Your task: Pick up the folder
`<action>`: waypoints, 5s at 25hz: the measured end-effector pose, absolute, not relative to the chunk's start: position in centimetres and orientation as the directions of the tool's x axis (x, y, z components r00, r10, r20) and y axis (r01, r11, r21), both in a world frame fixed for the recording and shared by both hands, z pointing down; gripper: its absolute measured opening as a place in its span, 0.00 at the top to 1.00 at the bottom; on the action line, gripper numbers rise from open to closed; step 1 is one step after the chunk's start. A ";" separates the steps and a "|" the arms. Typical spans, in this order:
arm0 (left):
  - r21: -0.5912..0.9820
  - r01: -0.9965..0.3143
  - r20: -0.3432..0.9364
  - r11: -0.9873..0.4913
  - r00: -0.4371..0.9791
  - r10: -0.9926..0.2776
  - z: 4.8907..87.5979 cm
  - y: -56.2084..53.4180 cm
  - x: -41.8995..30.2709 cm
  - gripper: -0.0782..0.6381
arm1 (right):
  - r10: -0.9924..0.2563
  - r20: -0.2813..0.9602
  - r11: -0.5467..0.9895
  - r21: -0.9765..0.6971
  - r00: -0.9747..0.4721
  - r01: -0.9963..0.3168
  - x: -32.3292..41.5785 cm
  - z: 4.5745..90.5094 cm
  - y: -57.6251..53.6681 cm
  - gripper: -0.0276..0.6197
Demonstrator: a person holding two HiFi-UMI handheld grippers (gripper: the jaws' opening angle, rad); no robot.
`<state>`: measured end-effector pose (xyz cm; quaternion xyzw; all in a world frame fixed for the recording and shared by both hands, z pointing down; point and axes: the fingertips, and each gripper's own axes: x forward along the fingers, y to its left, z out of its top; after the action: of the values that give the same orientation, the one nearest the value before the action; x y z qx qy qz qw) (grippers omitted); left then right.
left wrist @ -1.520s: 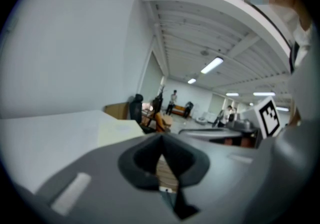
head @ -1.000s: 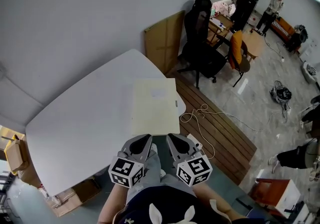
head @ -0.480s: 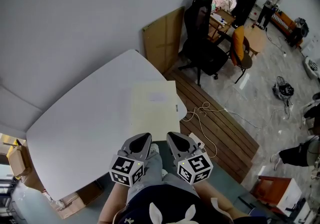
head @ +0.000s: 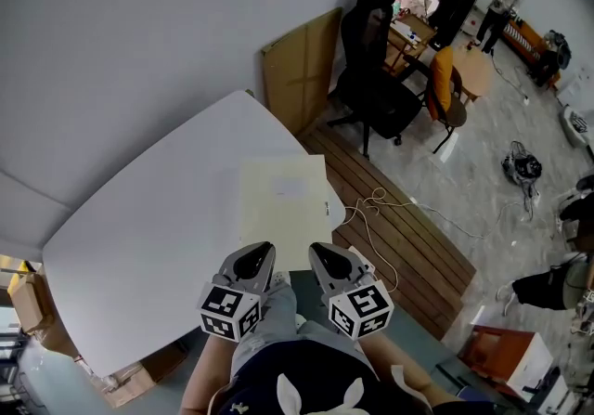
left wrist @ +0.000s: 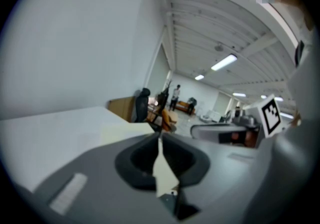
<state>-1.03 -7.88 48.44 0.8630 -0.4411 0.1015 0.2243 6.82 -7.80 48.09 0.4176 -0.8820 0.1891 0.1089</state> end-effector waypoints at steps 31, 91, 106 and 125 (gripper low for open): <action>0.285 -0.795 0.417 -0.535 0.605 -0.678 50.5 -15.5 -3.3 0.61 | -0.701 0.446 0.515 -0.224 -0.557 -0.827 7.0 51.0 -14.8 0.77; 0.349 -0.857 0.675 -0.378 0.510 -0.533 63.2 -16.0 -6.9 0.45 | -0.507 0.711 0.271 -0.406 -0.488 -0.873 11.4 64.3 -15.9 0.51; 0.441 -0.846 0.684 -0.301 0.533 -0.498 65.3 -15.1 -6.7 0.44 | -0.492 0.707 0.195 -0.478 -0.507 -0.856 11.6 66.0 -15.4 0.51; 0.473 -0.847 0.719 -0.244 0.531 -0.449 67.0 -15.2 -6.4 0.43 | -0.462 0.683 -0.006 -0.641 -0.566 -0.768 11.7 67.8 -15.0 0.50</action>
<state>-6.42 -15.20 67.00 0.7558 -0.4287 0.2255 0.4407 11.73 -15.02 67.85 0.4448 -0.6912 0.5525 0.1385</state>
